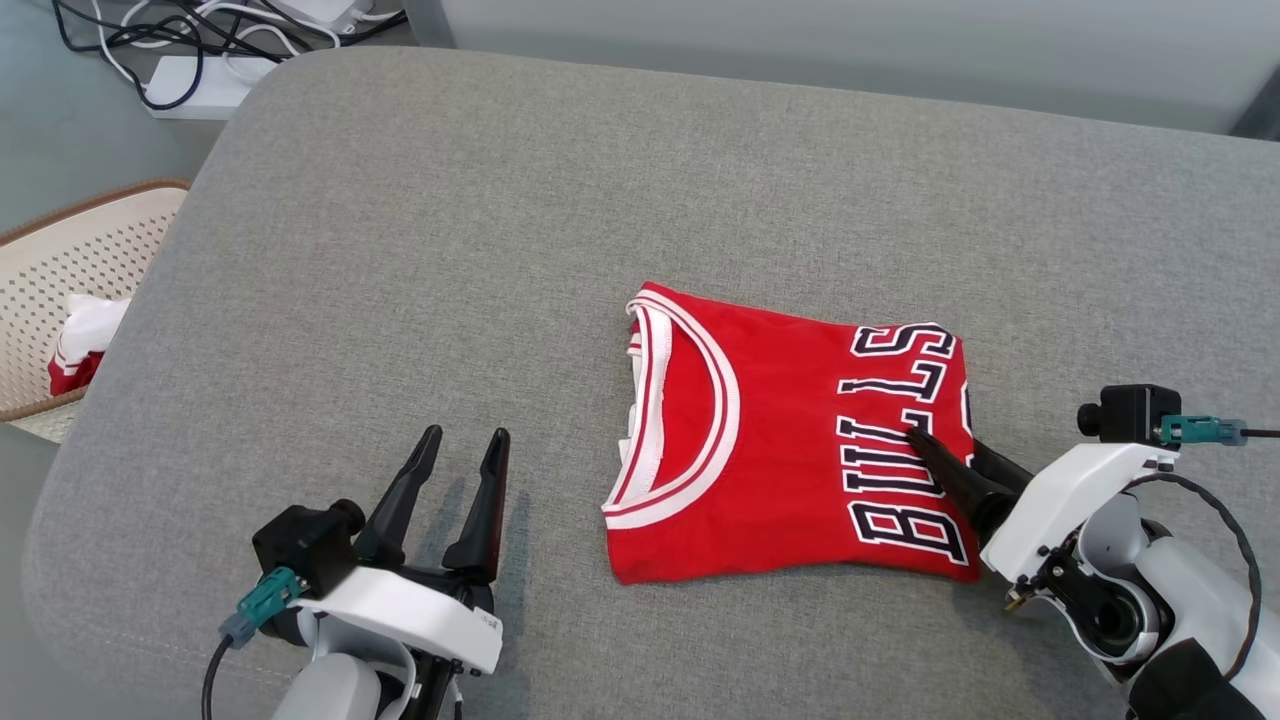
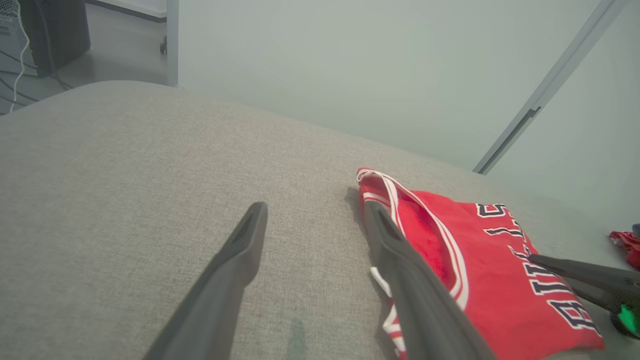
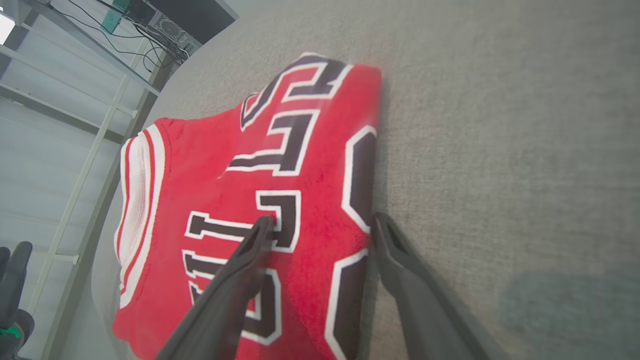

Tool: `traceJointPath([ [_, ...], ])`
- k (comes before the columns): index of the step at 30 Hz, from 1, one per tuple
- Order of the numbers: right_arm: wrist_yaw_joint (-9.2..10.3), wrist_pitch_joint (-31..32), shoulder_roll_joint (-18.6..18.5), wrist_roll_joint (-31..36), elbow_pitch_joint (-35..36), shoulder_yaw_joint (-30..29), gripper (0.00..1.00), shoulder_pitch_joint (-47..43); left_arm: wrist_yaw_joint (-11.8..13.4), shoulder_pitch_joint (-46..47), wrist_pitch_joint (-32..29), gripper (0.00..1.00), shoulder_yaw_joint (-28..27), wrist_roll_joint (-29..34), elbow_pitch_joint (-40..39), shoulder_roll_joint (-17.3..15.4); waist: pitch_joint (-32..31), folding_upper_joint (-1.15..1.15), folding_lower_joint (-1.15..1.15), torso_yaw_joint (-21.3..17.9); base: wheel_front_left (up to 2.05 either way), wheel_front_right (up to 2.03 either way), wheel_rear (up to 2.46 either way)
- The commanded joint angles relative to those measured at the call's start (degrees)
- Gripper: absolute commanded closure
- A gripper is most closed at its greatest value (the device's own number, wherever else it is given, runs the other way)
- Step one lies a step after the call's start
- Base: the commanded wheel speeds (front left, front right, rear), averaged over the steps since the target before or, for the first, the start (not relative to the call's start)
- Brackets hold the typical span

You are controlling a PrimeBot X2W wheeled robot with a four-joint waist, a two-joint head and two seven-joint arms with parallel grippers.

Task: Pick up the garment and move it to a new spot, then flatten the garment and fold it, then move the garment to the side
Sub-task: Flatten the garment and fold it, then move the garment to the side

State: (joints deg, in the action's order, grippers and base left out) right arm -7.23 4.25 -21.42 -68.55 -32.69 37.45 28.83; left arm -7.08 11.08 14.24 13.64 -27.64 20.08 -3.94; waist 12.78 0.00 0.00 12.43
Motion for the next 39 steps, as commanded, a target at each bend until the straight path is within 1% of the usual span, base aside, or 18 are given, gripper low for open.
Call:
traceJointPath([
  [1, -0.25, 1.31, 0.6, -0.37, 0.03, 1.48, 0.0, -0.84, -0.41, 2.35, 0.76, 0.0, -1.97, 0.46, -1.7, -0.44, 0.17, 0.0, 0.0, 0.33, 0.0, 0.0, 0.0],
  [3, -0.25, 1.85, 1.09, -0.66, -0.36, 1.96, 0.01, -0.47, -0.41, 2.46, 0.76, 0.0, -1.9, 0.48, -1.83, -0.37, 0.33, 0.0, 0.0, 0.67, 0.0, 0.0, 0.0],
  [4, -0.25, 1.96, 1.28, -0.71, -0.54, 2.19, 0.3, -0.26, -0.41, 2.51, 0.76, 0.0, -1.86, 0.5, -1.87, -0.33, 0.35, 0.0, 0.0, 0.82, 0.0, 0.0, 0.0],
  [5, -0.25, 1.83, 1.5, -0.82, -0.83, 2.2, 0.53, -0.05, -0.41, 2.55, 0.76, 0.0, -1.87, 0.54, -1.93, -0.3, 0.39, 0.0, 0.0, 0.93, 0.0, 0.0, 0.0],
  [6, -0.25, 1.77, 1.65, -0.82, -1.14, 2.33, 1.0, 0.14, -0.41, 2.6, 0.76, 0.0, -1.87, 0.57, -1.99, -0.25, 0.42, 0.0, 0.0, 1.04, 0.0, 0.0, 0.0],
  [9, -0.25, 0.59, 1.83, -0.45, -1.6, 2.55, 1.0, 0.79, -0.41, 2.65, 0.76, 0.0, -1.9, 0.62, -2.07, -0.15, 0.42, 0.0, 0.0, 1.26, 0.0, 0.0, 0.0],
  [13, -0.25, -2.6, 1.56, -0.53, -1.29, 1.71, 1.0, 1.49, -0.41, 2.17, 0.76, 0.0, -2.37, 0.73, -2.04, -0.19, -0.23, 0.0, 0.0, 0.72, 0.0, 0.0, 0.0],
  [17, -0.25, -5.8, 1.0, -0.74, -0.52, 0.88, 1.0, 1.56, -0.41, 1.73, 0.76, 0.0, -2.33, 0.99, -1.97, -0.62, -1.43, 0.0, 0.0, -1.06, 0.0, 0.0, 0.0],
  [20, -0.25, -7.41, 0.41, -0.89, 0.02, 0.77, 1.0, 0.98, -0.41, 1.73, 0.76, 0.0, -1.82, 1.03, -2.21, -1.05, -2.37, 0.0, 0.0, -3.2, 0.0, 0.0, 0.0],
  [24, -0.25, -8.74, -0.13, -1.52, 0.67, 0.81, 1.0, -0.48, -0.41, 1.85, 0.76, 0.0, -0.86, 1.22, -2.33, -1.74, -3.47, 0.0, 0.0, -7.1, 0.0, 0.0, 0.0],
  [33, -0.25, -11.7, -1.14, -2.66, 1.97, 0.6, 1.0, -4.98, -0.41, 2.05, 0.76, 0.0, 0.16, 1.18, -2.31, -3.13, -5.33, 0.0, 0.0, -18.74, 0.0, 0.0, 0.0],
  [34, -0.25, -11.7, -1.14, -2.66, 1.97, 0.6, 1.0, -4.98, -0.41, 2.05, 0.76, 0.0, 0.16, 1.18, -2.31, -3.13, -5.33, 0.0, 0.0, -18.74, 0.0, 0.0, 0.0],
  [39, -0.25, -12.57, -1.79, -3.41, 2.81, 0.11, 1.0, -7.02, -0.41, 1.78, 0.76, 0.0, 0.29, 1.2, -2.3, -3.84, -5.55, 0.0, 0.0, -25.29, 0.0, 0.0, 0.0],
])
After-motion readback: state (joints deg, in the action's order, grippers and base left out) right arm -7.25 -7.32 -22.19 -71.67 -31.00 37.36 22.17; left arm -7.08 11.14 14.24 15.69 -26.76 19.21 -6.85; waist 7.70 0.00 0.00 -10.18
